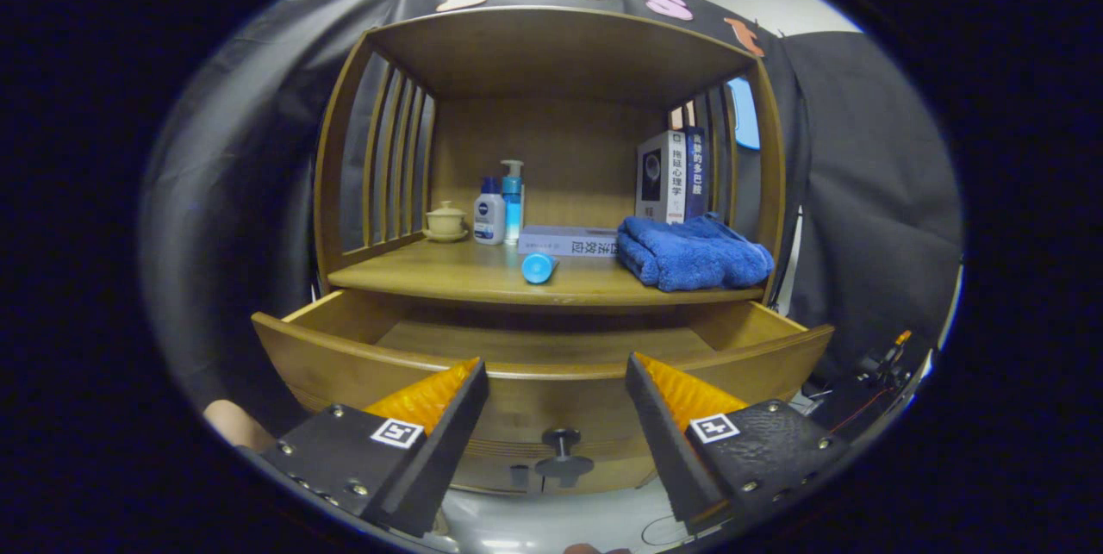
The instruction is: Pull open the drawer, take out the items inside it, and place them on the countertop above the cabinet.
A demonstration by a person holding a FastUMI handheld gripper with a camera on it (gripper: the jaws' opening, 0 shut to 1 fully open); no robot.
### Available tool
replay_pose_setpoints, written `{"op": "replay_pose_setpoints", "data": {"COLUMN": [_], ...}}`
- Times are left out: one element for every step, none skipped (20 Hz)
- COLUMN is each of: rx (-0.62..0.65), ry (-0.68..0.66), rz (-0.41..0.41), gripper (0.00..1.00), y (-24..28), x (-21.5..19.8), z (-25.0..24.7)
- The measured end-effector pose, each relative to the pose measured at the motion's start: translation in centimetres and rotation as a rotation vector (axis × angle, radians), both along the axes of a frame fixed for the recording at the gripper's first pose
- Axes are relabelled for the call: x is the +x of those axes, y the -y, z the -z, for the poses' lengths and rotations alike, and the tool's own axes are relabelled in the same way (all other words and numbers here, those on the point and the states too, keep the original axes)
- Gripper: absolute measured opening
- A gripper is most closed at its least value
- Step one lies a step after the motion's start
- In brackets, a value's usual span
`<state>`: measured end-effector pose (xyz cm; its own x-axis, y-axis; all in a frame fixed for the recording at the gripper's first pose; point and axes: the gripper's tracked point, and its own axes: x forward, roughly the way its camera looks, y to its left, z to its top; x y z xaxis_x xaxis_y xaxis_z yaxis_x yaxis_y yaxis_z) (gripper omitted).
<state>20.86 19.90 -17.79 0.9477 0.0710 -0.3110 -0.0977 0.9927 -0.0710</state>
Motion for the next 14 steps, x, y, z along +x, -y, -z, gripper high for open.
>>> {"op": "replay_pose_setpoints", "data": {"rx": [-0.003,-0.007,-0.011,-0.016,-0.016,-0.009,0.001,0.012,0.015,0.020,0.019,0.014,0.010,0.009], "ry": [0.001,0.003,0.003,0.003,0.005,0.001,-0.005,-0.008,-0.010,-0.009,-0.005,0.000,0.004,0.008], "rz": [0.002,0.005,0.009,0.014,0.020,0.021,0.024,0.032,0.037,0.041,0.048,0.052,0.054,0.058], "gripper": [0.97,0.97,0.97,0.97,0.97,0.97,0.97,0.97,0.97,0.97,0.97,0.97,0.97,0.97], "y": [-0.1,-0.2,-0.2,-0.1,-0.1,-0.3,-0.5,-0.5,-0.7,-0.9,-1.1,-1.1,-1.2,-1.3], "x": [0.4,0.8,1.3,1.5,1.8,2.3,2.6,3.2,3.8,4.3,4.8,5.1,5.5,5.8], "z": [0.0,0.1,0.2,0.2,0.2,0.4,0.5,0.7,0.8,1.0,1.0,1.1,1.2,1.3]}}
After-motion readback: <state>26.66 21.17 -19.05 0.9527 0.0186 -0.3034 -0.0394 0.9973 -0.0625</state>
